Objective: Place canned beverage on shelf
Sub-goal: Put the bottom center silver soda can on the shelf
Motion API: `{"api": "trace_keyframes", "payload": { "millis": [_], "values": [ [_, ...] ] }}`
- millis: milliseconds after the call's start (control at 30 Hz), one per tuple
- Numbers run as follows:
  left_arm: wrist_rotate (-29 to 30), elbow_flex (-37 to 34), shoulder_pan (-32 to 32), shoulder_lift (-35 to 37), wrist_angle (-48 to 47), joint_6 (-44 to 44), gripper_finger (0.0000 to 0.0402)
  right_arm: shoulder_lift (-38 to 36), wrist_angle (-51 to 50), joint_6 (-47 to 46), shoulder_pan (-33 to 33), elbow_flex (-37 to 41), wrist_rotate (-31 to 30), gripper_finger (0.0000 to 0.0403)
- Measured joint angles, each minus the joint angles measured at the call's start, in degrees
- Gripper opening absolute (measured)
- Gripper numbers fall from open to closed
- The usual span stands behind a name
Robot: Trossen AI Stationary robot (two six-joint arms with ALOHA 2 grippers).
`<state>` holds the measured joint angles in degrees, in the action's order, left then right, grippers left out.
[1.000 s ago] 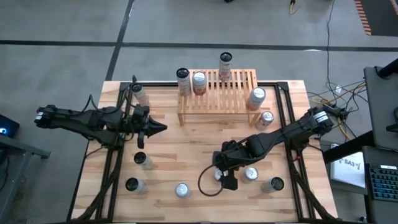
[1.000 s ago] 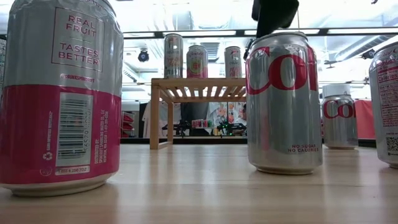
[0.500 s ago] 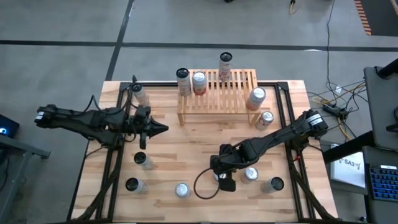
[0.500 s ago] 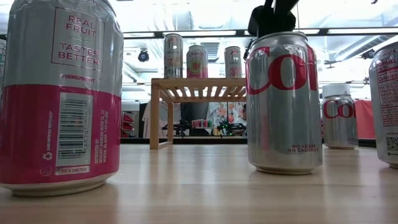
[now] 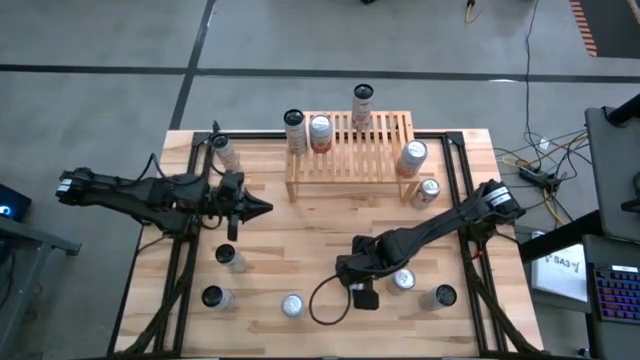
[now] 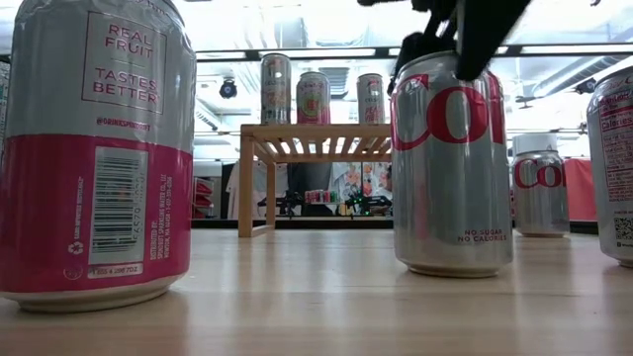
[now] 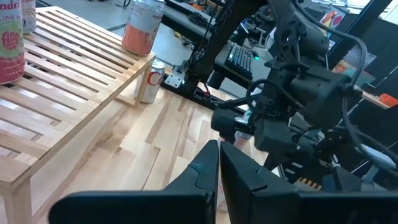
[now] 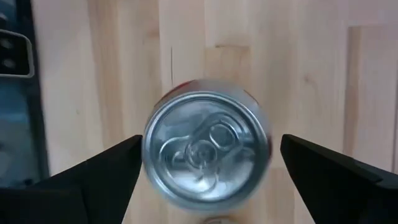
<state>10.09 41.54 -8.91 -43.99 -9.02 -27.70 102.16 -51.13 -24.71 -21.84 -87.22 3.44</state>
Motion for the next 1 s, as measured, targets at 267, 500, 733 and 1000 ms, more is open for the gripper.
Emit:
{"api": "trace_keyframes", "payload": {
  "millis": [267, 500, 733, 1000],
  "values": [
    [-0.01, 0.0, 0.0, -0.41, -0.02, -0.02, 0.0, 5.89, 0.1, 0.28, -0.02, 0.0, -0.42, 0.0363],
    [0.0, 0.0, 0.0, -0.33, -0.04, -0.04, 0.0, 7.51, 0.8, -0.35, -0.02, -0.11, -0.18, 0.0306],
    [0.0, 0.0, -0.02, -0.73, -0.03, -0.02, 0.0, 6.84, 0.6, -1.77, 0.04, -0.19, -0.45, 0.0296],
    [0.0, 0.0, -0.02, -1.74, -0.04, -0.02, 0.0, 6.55, 0.67, -8.86, 0.13, -0.42, 0.02, 0.0296]
  ]
}}
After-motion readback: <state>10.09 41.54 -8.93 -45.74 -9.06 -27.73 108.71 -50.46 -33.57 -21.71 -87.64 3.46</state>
